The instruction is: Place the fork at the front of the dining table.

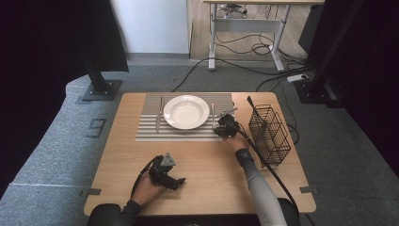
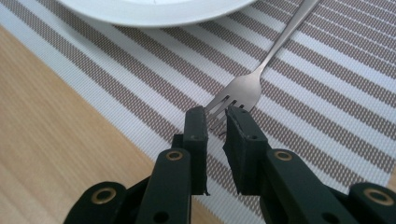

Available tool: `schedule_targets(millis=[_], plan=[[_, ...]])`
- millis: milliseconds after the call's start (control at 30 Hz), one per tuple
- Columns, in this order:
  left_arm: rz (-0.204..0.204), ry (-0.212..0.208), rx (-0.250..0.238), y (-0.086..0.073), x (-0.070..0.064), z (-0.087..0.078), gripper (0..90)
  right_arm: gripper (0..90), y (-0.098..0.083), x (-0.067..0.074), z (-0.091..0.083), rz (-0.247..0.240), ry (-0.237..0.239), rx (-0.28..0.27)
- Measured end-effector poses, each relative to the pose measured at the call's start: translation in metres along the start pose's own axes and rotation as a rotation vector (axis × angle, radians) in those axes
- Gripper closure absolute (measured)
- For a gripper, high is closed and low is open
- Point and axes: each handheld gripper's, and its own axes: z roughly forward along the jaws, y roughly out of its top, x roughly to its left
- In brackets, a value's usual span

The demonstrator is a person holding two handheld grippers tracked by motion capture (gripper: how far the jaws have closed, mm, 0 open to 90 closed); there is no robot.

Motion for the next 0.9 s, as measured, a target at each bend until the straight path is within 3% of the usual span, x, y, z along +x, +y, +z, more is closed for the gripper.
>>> schedule_targets(millis=[267,300,333,367,500,533,567,733,767,900], plan=[[-0.001,0.000,0.000,0.000,0.000,0.000,0.7,76.0,0.007,-0.006,0.008,0.014,0.000,-0.011],[-0.002,-0.001,0.001,0.000,0.000,0.000,0.7,69.7,0.007,-0.005,0.007,0.011,-0.006,-0.011],[-0.002,-0.001,0.001,0.000,0.000,0.000,0.6,69.7,0.007,-0.005,0.007,0.011,-0.006,-0.011],[-0.002,-0.001,0.002,0.000,0.000,0.000,0.3,60.9,0.007,-0.005,0.005,0.009,-0.019,-0.014],[-0.004,0.002,0.006,0.000,0.000,0.000,0.0,43.6,0.008,-0.002,-0.004,0.008,-0.022,-0.028],[-0.004,0.002,0.006,0.000,0.000,0.000,0.0,43.6,0.008,-0.002,-0.004,0.008,-0.022,-0.028],[-0.007,0.004,0.006,0.000,0.000,0.000,0.0,34.7,0.009,0.001,-0.010,-0.005,-0.018,-0.028],[-0.011,0.007,0.005,0.000,0.000,0.000,0.0,22.9,0.008,0.008,-0.025,-0.036,-0.030,-0.055],[-0.010,0.007,0.005,0.000,0.000,0.000,0.0,16.5,0.006,0.012,-0.033,-0.037,-0.041,-0.077],[-0.011,0.007,0.005,0.000,0.000,0.000,0.0,13.8,-0.002,0.020,-0.051,-0.061,-0.046,-0.103]])
